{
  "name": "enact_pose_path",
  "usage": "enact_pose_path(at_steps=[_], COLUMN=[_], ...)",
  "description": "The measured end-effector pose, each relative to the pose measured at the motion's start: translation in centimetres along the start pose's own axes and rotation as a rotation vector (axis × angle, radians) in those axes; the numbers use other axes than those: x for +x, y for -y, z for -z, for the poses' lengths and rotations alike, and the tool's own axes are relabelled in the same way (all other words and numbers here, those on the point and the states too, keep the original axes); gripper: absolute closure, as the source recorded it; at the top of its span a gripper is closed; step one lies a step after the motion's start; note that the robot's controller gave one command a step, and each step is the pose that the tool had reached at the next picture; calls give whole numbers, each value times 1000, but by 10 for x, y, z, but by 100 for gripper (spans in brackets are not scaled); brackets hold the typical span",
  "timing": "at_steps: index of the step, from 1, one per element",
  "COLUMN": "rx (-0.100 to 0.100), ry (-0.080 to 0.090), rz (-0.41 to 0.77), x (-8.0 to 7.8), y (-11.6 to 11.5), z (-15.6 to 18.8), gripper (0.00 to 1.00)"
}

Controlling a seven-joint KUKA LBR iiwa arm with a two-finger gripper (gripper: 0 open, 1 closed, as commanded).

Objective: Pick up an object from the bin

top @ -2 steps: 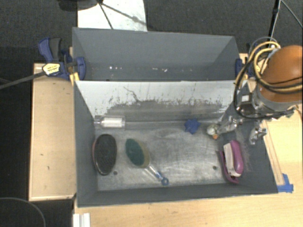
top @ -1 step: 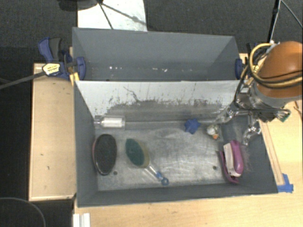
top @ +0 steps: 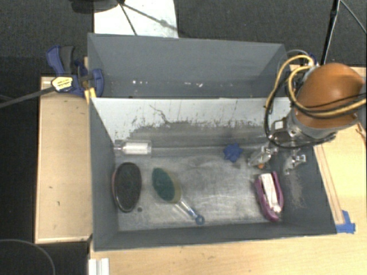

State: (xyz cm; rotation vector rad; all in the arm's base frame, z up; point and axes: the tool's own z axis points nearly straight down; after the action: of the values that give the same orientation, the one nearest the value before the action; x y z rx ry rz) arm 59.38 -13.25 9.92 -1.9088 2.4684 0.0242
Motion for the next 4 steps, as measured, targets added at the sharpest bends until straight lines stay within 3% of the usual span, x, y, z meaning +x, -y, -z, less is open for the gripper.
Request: enact_pose_path(at_steps=[1, 2, 4], rx=[2, 7, 0], ry=[-23, -19, -23], rz=[212, 211, 208], x=[-21, -23, -25], y=[-46, -45, -44], z=[-27, -25, -6], gripper=[0, 100, 100])
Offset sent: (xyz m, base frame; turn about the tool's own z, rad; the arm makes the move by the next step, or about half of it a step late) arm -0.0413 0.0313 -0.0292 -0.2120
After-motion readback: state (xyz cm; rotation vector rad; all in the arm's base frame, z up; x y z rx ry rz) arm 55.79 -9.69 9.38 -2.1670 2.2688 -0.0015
